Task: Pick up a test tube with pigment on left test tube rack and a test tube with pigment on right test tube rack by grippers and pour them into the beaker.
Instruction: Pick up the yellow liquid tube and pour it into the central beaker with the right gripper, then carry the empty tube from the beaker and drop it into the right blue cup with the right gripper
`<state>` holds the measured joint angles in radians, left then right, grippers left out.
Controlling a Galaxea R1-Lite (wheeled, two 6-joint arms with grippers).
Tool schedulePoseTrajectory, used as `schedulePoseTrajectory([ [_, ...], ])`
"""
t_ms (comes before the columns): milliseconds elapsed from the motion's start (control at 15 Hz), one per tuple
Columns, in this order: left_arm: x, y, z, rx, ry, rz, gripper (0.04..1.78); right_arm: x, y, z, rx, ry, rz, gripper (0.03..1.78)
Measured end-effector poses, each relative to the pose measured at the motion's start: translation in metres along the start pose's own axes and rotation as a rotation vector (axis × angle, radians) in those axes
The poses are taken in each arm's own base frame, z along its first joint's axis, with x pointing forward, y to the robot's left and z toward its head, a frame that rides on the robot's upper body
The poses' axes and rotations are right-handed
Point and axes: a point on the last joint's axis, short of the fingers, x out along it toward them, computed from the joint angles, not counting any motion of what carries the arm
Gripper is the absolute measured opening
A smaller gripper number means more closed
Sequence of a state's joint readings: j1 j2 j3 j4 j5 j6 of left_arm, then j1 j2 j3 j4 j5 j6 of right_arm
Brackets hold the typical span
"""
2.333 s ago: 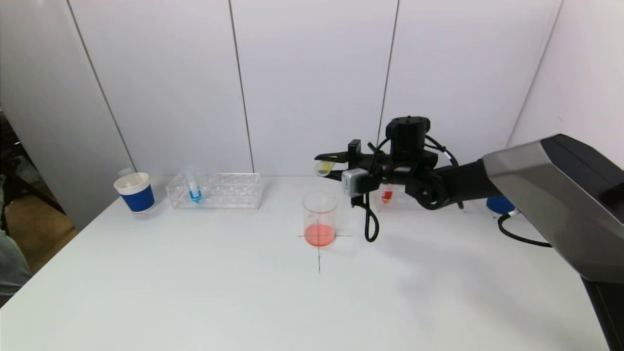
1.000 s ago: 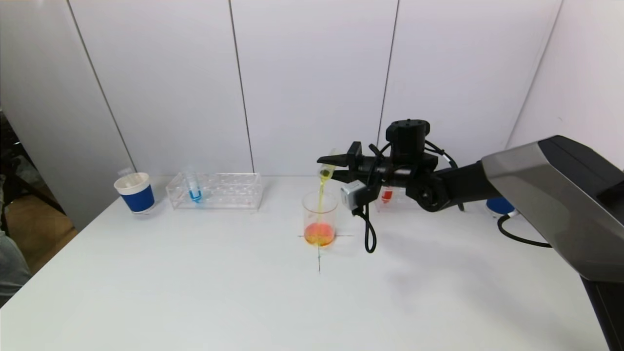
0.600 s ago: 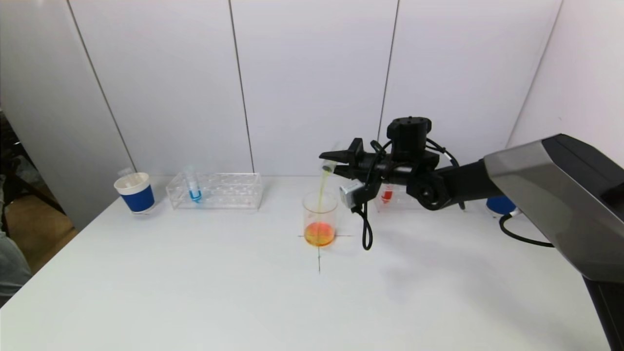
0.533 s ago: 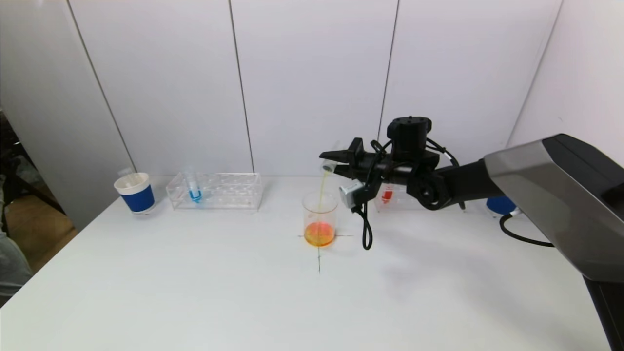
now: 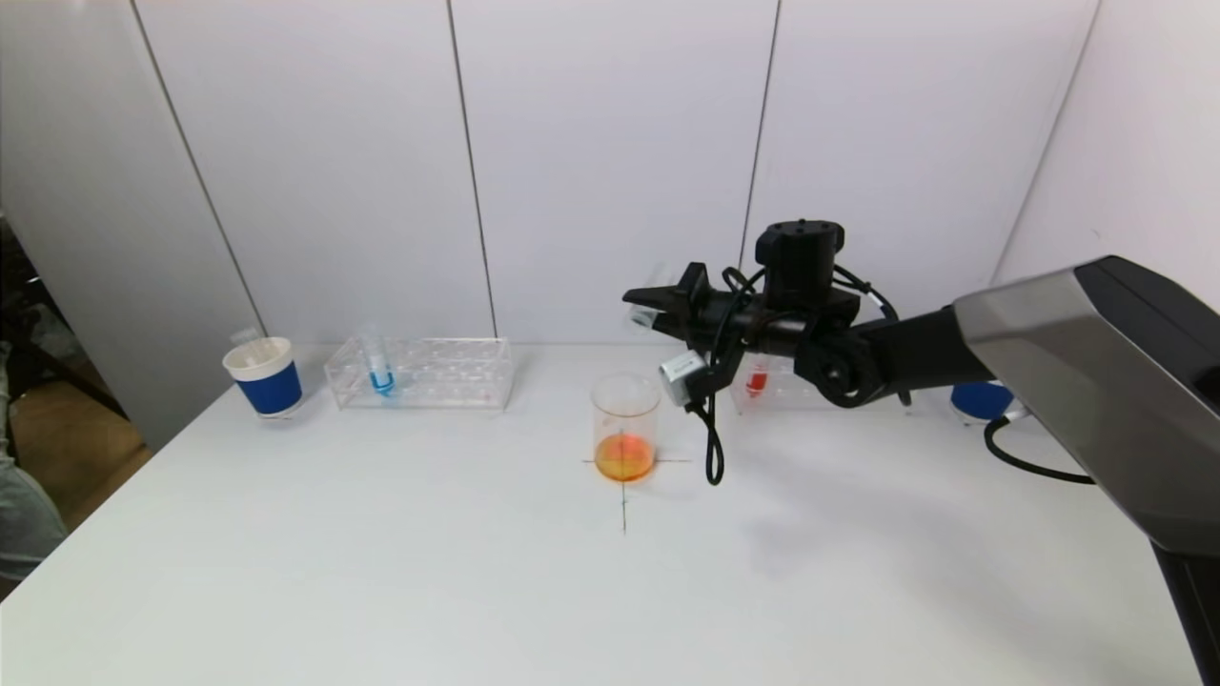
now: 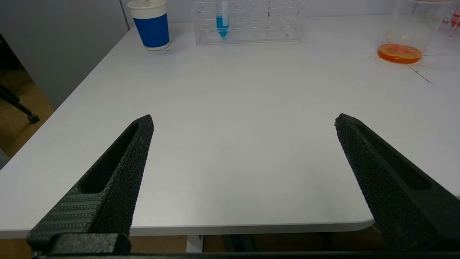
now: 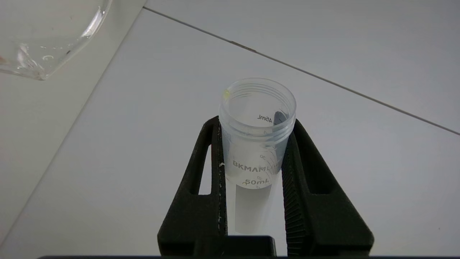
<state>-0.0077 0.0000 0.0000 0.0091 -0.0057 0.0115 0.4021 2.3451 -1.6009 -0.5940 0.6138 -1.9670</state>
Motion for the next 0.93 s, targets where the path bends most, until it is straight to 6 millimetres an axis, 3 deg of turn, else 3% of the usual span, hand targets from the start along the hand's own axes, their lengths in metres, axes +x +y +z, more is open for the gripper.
schedulePoseTrajectory([
  [467,0.000,0.000,0.000,0.000,0.000,0.000,1.76,-0.008,0.001,0.007,0.041,0.004,0.038,0.50],
  [933,0.000,0.000,0.000,0.000,0.000,0.000,1.76,-0.028,-0.017,-0.016,0.330,0.088,-0.019,0.50],
])
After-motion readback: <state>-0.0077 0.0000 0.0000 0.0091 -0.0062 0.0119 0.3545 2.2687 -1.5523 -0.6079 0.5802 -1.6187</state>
